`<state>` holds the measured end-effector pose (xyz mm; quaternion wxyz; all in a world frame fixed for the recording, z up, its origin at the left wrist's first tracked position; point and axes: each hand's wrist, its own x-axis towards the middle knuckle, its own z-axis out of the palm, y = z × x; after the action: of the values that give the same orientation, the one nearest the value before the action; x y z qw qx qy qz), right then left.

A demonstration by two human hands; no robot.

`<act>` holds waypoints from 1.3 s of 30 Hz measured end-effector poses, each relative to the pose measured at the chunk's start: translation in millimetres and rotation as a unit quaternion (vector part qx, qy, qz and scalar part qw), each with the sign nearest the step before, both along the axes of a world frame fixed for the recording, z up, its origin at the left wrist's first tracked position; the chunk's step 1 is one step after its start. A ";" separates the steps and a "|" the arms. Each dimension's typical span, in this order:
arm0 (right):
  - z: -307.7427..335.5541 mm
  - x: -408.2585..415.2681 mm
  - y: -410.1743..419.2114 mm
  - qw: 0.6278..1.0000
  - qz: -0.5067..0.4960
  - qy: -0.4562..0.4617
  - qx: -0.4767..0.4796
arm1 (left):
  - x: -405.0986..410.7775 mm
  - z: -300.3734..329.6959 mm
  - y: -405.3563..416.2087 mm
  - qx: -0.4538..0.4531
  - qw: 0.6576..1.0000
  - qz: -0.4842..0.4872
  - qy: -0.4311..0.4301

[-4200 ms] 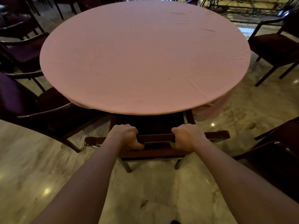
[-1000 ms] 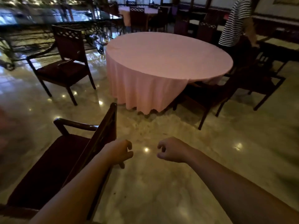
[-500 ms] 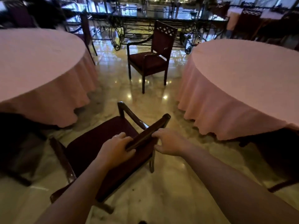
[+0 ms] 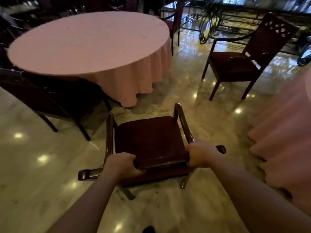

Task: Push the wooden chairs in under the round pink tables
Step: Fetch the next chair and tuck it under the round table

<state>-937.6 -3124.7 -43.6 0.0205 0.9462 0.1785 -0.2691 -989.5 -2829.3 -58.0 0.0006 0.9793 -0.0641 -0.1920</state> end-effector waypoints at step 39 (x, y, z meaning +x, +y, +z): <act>-8.2 379.0 -77.1 0.988 0.150 -0.002 0.037 | 306.8 -8.7 -88.5 0.010 0.987 0.158 -0.006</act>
<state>-558.6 -3201.8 -51.8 0.0258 0.9093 0.3287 -0.2541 -682.7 -2917.8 -66.6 0.0209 0.9783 0.0929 -0.1842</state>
